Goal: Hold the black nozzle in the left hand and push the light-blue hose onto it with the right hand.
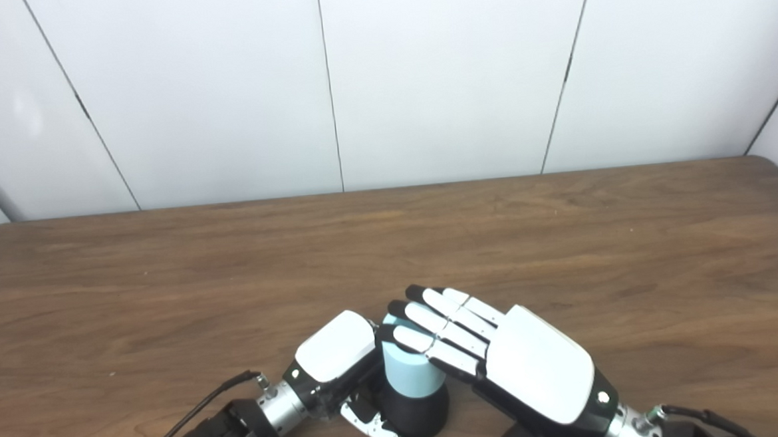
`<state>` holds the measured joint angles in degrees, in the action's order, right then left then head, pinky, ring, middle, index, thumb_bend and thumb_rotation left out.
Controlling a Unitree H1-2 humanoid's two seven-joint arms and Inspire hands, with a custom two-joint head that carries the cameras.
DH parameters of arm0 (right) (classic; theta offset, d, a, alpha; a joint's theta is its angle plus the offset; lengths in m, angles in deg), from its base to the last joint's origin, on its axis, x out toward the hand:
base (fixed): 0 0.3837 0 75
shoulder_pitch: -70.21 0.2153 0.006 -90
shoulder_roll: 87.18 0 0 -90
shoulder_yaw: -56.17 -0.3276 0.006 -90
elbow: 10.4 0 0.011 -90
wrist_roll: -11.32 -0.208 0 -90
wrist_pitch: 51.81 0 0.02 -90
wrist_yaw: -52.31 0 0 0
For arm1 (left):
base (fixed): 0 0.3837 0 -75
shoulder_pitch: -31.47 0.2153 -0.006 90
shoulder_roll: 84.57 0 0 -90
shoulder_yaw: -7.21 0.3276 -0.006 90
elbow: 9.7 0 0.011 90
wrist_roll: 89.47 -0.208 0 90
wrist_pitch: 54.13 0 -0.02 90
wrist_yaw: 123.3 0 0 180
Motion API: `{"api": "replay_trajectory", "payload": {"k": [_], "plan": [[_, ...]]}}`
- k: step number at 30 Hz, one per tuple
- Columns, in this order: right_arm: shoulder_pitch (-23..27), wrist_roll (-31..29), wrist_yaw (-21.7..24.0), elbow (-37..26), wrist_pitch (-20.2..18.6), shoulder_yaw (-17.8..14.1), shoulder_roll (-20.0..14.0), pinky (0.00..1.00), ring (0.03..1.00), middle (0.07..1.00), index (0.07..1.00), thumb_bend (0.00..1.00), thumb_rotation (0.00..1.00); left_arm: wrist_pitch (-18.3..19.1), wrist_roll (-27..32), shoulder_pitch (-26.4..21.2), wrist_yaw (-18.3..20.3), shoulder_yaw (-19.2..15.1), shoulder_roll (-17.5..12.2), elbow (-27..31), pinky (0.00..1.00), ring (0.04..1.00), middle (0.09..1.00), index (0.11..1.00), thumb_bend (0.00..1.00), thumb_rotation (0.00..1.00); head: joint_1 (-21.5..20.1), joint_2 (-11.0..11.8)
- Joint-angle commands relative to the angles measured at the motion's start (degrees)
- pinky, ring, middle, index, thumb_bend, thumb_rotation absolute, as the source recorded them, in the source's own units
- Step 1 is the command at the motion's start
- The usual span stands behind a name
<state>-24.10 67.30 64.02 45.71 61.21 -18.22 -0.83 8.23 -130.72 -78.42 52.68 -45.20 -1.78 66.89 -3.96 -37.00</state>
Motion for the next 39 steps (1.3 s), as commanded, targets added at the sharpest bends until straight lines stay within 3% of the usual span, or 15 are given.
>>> {"api": "replay_trajectory", "payload": {"k": [1,6,15,33,39], "plan": [[-2.39,3.58,3.93,1.45,1.21,1.71,-1.88,0.92,0.982,0.971,0.926,0.69,0.98,0.85,-1.43,5.11,3.40,2.15,0.30,-4.01,0.23,0.291,0.408,0.521,0.51,0.00,-0.03,-0.05],[-3.16,5.63,2.57,1.94,1.08,2.44,-2.20,0.89,0.981,0.979,0.924,0.68,0.94,0.78,-1.72,4.97,2.78,2.50,0.20,-4.09,0.23,0.295,0.410,0.522,0.51,0.00,-0.03,-0.05],[-3.37,5.21,4.81,1.76,-0.39,3.35,-2.64,0.86,0.966,0.964,0.914,0.70,0.94,0.78,-1.38,4.99,3.13,2.41,0.20,-4.22,0.22,0.292,0.409,0.521,0.51,0.00,0.11,-0.12],[-2.27,-0.30,8.08,1.08,-4.15,6.32,-4.44,0.74,0.845,0.848,0.790,0.73,0.89,0.77,-1.69,5.04,3.12,2.50,0.00,-3.88,0.22,0.287,0.406,0.520,0.51,0.00,0.00,-0.32],[-2.36,-0.50,8.49,1.27,-4.59,7.26,-4.99,0.74,0.846,0.855,0.794,0.74,0.91,0.78,-1.48,5.12,3.28,2.34,0.06,-3.94,0.22,0.282,0.404,0.519,0.51,0.00,0.03,-0.41]]}}
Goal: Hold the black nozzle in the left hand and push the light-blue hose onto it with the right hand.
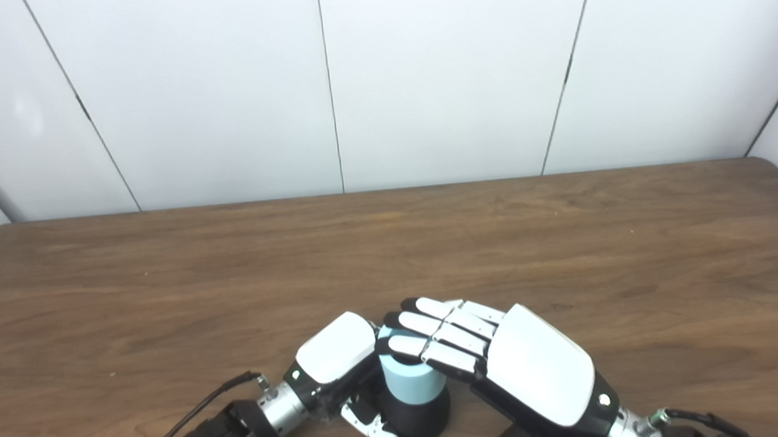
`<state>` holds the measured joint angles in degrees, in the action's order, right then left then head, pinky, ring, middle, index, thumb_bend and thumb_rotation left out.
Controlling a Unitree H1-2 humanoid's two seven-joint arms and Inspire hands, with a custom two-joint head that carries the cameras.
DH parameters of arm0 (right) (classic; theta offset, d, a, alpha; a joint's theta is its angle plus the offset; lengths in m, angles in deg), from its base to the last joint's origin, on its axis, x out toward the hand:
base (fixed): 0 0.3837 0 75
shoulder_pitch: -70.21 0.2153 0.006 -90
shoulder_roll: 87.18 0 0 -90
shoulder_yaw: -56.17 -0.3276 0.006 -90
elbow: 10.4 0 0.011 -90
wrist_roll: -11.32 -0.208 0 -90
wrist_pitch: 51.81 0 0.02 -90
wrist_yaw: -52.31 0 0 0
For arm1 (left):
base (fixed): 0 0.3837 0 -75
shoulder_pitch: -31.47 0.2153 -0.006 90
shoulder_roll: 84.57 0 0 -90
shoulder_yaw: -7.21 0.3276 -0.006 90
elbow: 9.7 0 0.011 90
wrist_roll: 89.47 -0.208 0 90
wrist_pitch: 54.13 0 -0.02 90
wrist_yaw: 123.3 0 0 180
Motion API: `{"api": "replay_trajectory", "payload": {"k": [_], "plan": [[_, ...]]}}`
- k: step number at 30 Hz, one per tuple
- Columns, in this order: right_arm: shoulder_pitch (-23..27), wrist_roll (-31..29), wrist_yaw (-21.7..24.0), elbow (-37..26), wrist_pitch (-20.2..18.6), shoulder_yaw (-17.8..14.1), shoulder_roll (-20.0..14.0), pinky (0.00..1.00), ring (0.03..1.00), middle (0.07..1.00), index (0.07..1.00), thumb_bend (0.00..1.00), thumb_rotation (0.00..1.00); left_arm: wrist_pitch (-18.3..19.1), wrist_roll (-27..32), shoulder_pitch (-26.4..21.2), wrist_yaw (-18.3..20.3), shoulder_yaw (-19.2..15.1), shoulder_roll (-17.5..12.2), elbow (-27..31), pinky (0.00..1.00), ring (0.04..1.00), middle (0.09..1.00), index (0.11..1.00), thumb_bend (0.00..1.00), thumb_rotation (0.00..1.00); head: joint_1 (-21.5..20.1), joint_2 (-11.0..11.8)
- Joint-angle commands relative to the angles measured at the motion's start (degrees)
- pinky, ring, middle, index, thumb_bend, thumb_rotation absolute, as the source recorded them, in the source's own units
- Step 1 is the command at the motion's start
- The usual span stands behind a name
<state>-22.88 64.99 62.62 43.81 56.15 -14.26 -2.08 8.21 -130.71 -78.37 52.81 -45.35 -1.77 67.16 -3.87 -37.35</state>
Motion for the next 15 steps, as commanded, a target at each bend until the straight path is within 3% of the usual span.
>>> {"api": "replay_trajectory", "payload": {"k": [1,8,15], "plan": [[-3.66,1.87,10.03,3.23,0.34,3.50,-3.79,0.74,0.852,0.861,0.799,0.74,0.90,0.81,-1.50,5.10,3.20,2.43,0.05,-4.19,0.23,0.289,0.406,0.519,0.51,0.00,-0.08,-0.08],[-3.92,3.47,11.31,3.07,-1.05,4.56,-4.31,0.80,0.893,0.904,0.844,0.74,0.96,0.84,-1.55,5.17,3.45,2.22,-0.03,-4.06,0.23,0.296,0.409,0.521,0.51,0.00,-0.20,-0.02],[-4.49,4.99,10.90,2.84,-2.05,4.83,-4.45,0.82,0.917,0.928,0.866,0.71,0.94,0.80,-1.64,5.08,3.18,2.39,-0.16,-4.14,0.22,0.282,0.404,0.519,0.51,0.00,-0.38,0.09]]}}
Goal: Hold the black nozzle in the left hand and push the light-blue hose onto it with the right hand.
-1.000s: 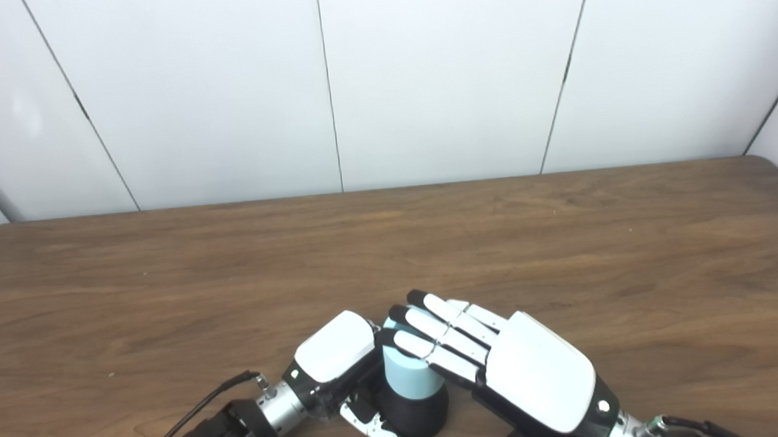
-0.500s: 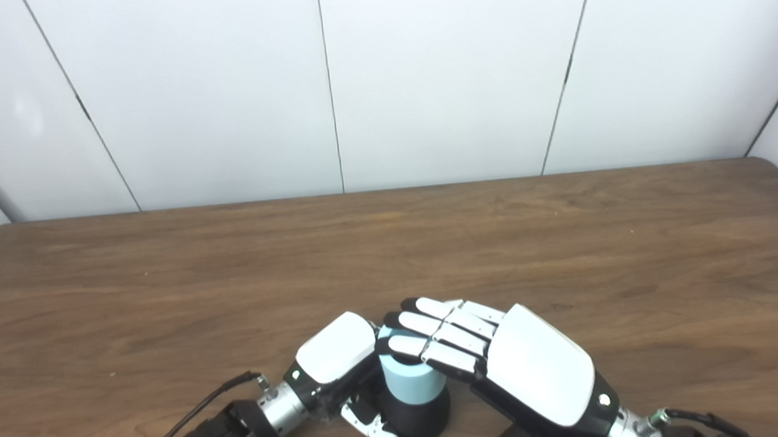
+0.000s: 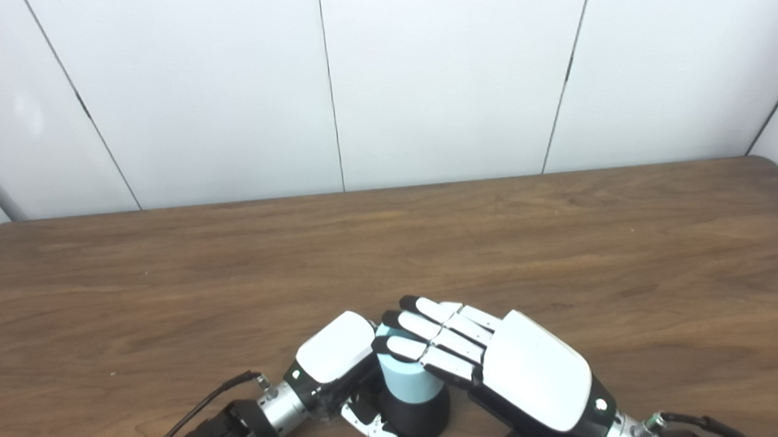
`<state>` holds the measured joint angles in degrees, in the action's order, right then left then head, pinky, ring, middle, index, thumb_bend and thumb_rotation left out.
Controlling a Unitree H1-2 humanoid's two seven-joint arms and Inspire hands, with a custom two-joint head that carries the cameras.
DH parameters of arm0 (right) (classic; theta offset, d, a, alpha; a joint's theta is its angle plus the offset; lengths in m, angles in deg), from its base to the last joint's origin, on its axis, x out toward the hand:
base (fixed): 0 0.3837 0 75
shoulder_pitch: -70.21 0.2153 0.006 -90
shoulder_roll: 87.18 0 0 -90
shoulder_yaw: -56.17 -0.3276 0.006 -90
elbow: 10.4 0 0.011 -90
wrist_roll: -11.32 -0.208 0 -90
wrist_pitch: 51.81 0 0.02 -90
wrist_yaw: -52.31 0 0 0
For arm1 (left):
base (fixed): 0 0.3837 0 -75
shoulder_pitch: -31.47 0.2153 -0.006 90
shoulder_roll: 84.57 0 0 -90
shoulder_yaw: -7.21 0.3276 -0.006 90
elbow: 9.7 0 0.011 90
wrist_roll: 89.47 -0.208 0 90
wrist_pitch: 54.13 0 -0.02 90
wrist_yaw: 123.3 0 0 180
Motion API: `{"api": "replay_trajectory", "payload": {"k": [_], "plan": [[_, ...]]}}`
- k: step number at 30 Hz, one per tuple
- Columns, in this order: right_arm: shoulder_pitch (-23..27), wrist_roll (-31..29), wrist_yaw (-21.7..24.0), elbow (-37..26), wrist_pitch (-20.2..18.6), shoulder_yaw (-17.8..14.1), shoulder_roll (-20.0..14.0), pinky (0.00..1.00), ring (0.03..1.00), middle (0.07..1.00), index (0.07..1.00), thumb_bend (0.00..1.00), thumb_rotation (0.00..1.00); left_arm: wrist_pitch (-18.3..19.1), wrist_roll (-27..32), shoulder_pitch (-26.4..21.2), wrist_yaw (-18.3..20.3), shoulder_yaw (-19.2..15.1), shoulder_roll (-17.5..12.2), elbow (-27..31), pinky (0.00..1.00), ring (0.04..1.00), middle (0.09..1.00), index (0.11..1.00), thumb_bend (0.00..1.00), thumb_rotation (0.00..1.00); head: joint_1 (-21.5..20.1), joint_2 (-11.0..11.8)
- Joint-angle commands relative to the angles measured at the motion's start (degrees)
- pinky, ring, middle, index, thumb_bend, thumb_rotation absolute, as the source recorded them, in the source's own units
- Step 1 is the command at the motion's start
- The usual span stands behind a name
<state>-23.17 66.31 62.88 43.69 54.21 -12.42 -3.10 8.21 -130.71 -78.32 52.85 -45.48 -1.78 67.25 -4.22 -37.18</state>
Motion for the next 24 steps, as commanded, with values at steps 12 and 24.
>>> {"api": "replay_trajectory", "payload": {"k": [12,24], "plan": [[-5.58,5.90,14.66,2.35,-3.88,3.00,-3.23,0.82,0.945,0.964,0.906,0.71,0.98,0.96,-1.16,5.13,4.08,2.04,0.12,-4.59,0.23,0.289,0.405,0.520,0.51,0.00,-0.15,0.42],[-6.08,5.77,14.85,2.78,-5.17,3.84,-3.42,0.83,0.946,0.964,0.913,0.71,0.96,0.78,-1.20,4.76,3.07,2.81,-0.02,-5.05,0.24,0.302,0.412,0.522,0.51,0.00,-0.20,0.78]]}}
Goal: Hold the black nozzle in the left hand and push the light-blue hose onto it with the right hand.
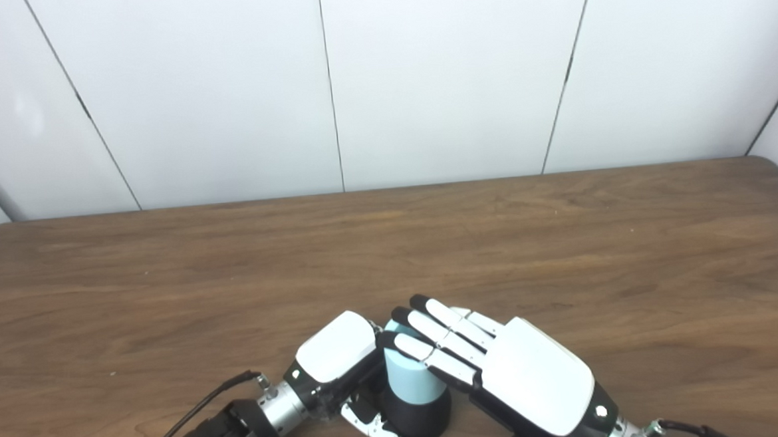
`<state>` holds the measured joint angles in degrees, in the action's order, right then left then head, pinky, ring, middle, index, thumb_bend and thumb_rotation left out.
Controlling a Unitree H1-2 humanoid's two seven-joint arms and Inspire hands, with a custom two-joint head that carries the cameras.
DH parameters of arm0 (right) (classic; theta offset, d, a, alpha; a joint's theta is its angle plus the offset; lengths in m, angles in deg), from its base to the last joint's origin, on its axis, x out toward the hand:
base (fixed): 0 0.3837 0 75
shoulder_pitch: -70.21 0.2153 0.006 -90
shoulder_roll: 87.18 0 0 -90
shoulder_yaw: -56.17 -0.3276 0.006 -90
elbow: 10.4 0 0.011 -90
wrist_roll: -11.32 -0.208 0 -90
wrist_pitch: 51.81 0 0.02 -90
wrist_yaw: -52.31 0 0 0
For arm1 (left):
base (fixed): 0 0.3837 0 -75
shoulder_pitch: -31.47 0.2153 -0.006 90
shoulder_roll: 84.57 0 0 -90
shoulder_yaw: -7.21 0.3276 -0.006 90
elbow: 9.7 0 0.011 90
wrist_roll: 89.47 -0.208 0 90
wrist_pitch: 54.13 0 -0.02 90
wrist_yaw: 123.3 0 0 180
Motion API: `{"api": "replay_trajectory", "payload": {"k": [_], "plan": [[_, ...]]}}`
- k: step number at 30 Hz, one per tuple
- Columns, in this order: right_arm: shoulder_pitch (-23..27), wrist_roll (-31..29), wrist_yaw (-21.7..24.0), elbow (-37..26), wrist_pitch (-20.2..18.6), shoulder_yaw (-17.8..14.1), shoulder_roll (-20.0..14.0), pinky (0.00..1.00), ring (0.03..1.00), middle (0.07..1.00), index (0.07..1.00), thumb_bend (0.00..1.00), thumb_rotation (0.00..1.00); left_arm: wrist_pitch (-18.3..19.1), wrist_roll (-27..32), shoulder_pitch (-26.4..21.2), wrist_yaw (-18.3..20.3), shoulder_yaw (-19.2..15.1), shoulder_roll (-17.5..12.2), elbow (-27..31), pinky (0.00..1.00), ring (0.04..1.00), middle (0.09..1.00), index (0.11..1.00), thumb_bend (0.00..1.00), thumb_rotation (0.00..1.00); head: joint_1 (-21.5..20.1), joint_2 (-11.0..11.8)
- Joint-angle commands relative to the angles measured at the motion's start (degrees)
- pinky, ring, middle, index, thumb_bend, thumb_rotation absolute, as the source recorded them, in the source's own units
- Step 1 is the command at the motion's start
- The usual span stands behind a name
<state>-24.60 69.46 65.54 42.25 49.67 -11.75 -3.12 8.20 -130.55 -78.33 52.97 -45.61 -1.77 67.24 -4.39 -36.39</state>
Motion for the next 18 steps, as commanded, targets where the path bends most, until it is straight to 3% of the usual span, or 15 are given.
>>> {"api": "replay_trajectory", "payload": {"k": [1,5,9,12,18], "plan": [[-4.64,2.57,11.83,4.20,-0.49,3.17,-3.35,0.83,0.946,0.965,0.914,0.70,0.96,0.77,-1.37,4.72,2.85,3.07,-0.10,-5.07,0.24,0.304,0.412,0.522,0.51,0.00,-0.05,-0.03],[-4.67,2.49,9.64,4.45,0.19,3.06,-2.96,0.82,0.934,0.957,0.913,0.70,0.93,0.78,-1.16,4.78,3.10,3.03,-0.17,-4.89,0.22,0.285,0.404,0.519,0.51,0.00,-0.06,-0.06],[-5.09,1.95,1.88,5.93,2.34,2.22,-1.54,0.77,0.895,0.914,0.872,0.68,0.87,0.77,-1.37,4.66,2.57,3.25,-0.22,-5.04,0.25,0.311,0.419,0.521,0.52,0.00,-0.06,-0.06],[-4.72,2.00,-3.59,7.30,3.76,2.01,-0.58,0.79,0.905,0.925,0.875,0.66,0.79,0.80,-1.29,4.60,3.11,3.02,-0.06,-5.25,0.25,0.312,0.419,0.523,0.52,0.00,-0.18,0.07],[-2.56,3.61,-5.92,8.46,3.77,1.70,1.32,0.89,0.992,0.991,0.968,0.64,0.91,0.81,-1.36,4.60,3.09,2.78,0.15,-5.46,0.23,0.297,0.410,0.522,0.51,0.00,-0.27,0.19]]}}
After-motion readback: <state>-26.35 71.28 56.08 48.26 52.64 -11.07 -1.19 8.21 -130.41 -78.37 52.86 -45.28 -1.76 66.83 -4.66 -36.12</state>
